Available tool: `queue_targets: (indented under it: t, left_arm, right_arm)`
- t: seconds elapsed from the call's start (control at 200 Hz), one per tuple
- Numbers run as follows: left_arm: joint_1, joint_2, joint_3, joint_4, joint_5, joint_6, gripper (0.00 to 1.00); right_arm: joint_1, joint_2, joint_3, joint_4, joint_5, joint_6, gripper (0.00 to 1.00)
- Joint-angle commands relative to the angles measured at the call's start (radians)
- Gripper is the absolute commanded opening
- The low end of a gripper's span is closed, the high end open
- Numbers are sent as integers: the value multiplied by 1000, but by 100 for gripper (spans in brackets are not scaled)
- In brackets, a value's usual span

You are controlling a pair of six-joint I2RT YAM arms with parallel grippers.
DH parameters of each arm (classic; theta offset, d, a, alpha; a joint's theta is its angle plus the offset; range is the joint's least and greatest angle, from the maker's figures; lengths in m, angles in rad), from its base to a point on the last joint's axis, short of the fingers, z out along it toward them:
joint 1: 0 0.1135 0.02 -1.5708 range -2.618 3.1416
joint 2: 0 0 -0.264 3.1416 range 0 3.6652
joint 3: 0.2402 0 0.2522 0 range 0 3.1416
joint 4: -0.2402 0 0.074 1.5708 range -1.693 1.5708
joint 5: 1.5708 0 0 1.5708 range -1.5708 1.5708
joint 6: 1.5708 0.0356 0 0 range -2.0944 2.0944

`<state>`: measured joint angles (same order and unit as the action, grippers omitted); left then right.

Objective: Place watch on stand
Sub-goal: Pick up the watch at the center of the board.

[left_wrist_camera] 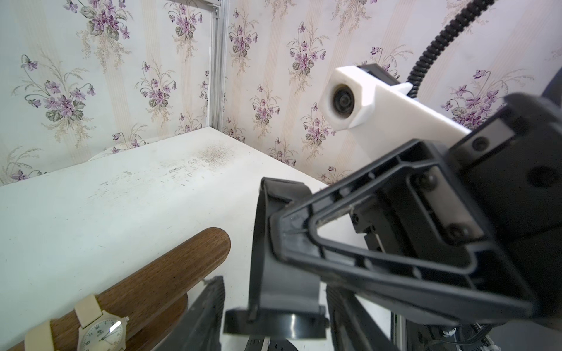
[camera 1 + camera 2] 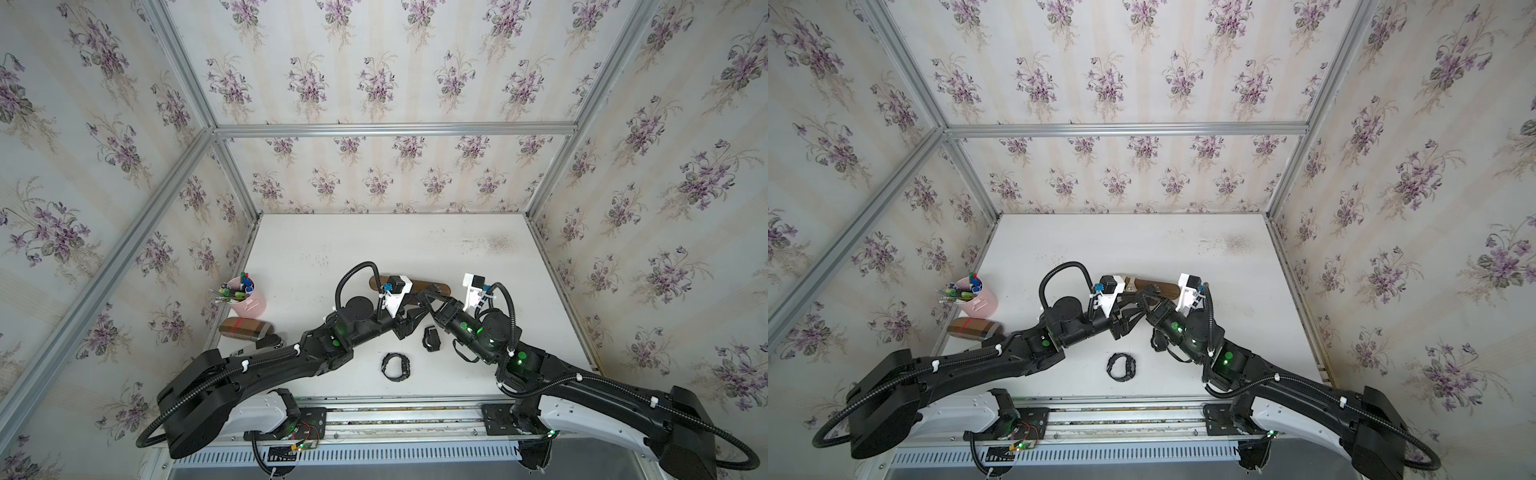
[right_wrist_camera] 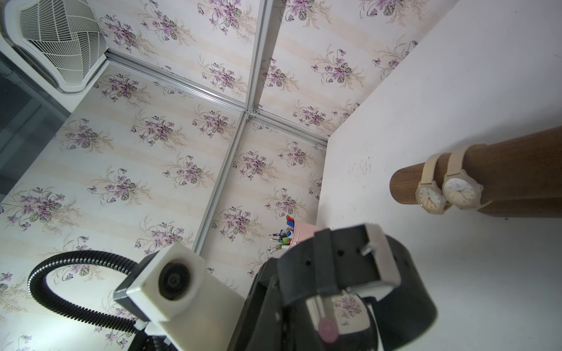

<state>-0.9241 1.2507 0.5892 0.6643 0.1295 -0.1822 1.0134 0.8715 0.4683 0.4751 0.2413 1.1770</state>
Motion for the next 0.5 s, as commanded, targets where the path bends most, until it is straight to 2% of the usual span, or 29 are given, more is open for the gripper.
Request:
queue_targets:
  t: [0.0, 0.32, 0.34, 0.495]
  left_arm:
    - [-1, -1, 8, 6, 14, 17, 56]
    - [-1, 11, 20, -8, 17, 30, 56]
    - [-1, 12, 22, -10, 17, 32, 51]
    - [-1, 17, 29, -18, 20, 35, 42]
  right_arm:
    - [-1, 4, 6, 42, -3, 10, 0]
    - [-1, 4, 2, 56, -11, 9, 0]
    - [-1, 4, 1, 56, -11, 10, 0]
    - [0, -3, -2, 51, -6, 13, 0]
